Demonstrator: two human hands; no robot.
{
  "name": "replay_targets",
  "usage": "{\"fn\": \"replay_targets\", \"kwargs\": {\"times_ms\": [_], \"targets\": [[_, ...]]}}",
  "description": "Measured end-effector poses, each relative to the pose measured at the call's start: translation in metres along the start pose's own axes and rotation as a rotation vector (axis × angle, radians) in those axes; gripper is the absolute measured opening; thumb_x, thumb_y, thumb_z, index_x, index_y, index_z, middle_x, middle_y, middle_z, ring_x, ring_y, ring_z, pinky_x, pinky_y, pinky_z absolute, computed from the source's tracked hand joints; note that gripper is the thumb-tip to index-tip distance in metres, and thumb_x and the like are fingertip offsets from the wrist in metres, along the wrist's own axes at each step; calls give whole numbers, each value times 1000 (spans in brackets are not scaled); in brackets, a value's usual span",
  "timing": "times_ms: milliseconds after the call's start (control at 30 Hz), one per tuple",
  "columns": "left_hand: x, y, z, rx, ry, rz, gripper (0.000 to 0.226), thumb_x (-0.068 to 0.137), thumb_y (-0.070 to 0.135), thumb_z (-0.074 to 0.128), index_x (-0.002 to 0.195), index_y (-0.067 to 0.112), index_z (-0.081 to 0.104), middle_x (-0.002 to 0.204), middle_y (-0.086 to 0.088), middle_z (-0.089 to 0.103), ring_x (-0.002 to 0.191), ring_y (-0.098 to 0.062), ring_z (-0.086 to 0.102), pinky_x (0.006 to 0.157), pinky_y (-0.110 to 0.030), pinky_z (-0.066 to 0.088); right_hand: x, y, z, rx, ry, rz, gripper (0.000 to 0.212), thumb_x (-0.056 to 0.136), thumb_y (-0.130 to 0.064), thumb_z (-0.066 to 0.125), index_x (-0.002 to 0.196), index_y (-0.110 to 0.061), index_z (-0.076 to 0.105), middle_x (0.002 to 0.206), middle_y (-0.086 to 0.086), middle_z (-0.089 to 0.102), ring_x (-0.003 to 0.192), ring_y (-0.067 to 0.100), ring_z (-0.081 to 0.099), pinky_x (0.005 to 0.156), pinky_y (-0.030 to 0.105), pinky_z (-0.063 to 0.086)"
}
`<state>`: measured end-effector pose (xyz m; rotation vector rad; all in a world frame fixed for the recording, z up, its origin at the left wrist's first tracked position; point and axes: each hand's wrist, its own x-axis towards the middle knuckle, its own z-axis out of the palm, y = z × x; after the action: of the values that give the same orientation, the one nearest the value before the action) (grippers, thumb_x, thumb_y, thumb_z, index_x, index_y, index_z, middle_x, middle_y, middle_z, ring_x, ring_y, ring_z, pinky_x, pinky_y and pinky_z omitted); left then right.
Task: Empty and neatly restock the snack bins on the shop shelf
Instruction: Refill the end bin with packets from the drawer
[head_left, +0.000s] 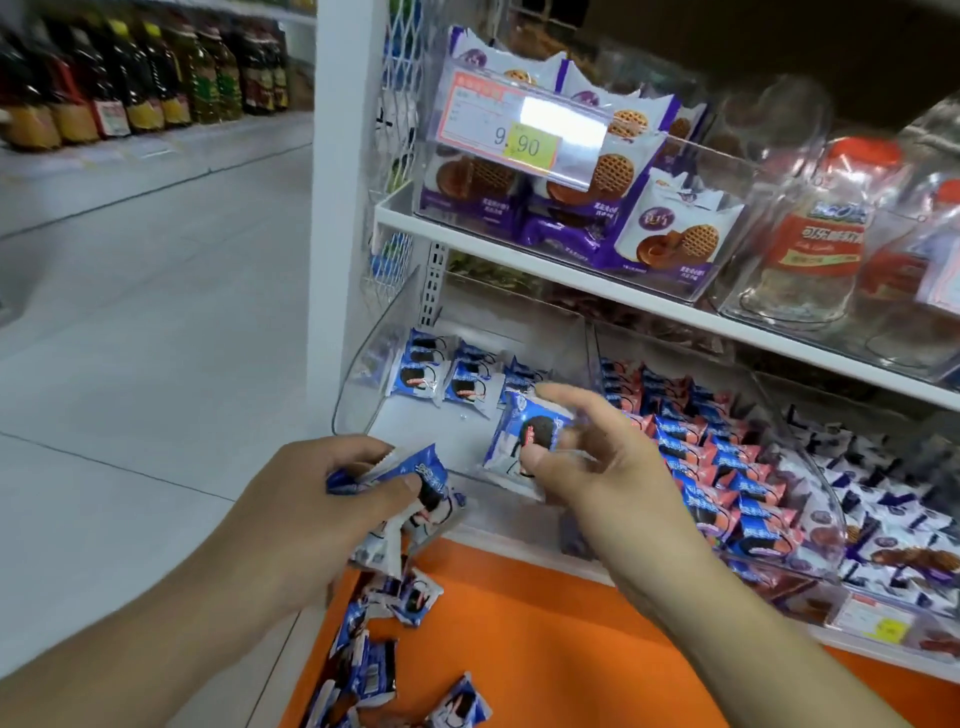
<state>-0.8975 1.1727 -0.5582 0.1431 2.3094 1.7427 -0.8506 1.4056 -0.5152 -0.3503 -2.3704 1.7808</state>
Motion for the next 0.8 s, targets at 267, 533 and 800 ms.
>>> {"fn": "replay_targets", "kwargs": {"times_ms": [267, 533, 800], "targets": [[21, -18, -12, 58, 5, 65, 12, 86, 44, 78, 97, 41, 74, 88, 39, 66, 82, 14, 64, 61, -12, 45, 145, -5, 0, -1021, -171, -181, 30, 77, -17, 88, 93, -25, 64, 88, -9, 69, 78, 8, 64, 63, 17, 46], [39, -29, -8, 16, 35, 189, 17, 79, 29, 86, 76, 36, 71, 70, 32, 67, 64, 14, 62, 58, -3, 43, 234, 28, 5, -1444, -377, -181, 38, 72, -17, 89, 77, -35, 56, 93, -9, 65, 86, 20, 65, 75, 33, 57], [56, -52, 2, 155, 59, 136, 33, 65, 45, 85, 87, 63, 67, 69, 38, 64, 63, 9, 64, 57, -13, 49, 245, 36, 12, -1494, -369, -73, 37, 66, -24, 98, 88, -24, 68, 89, -6, 68, 82, 18, 66, 73, 35, 60]]}}
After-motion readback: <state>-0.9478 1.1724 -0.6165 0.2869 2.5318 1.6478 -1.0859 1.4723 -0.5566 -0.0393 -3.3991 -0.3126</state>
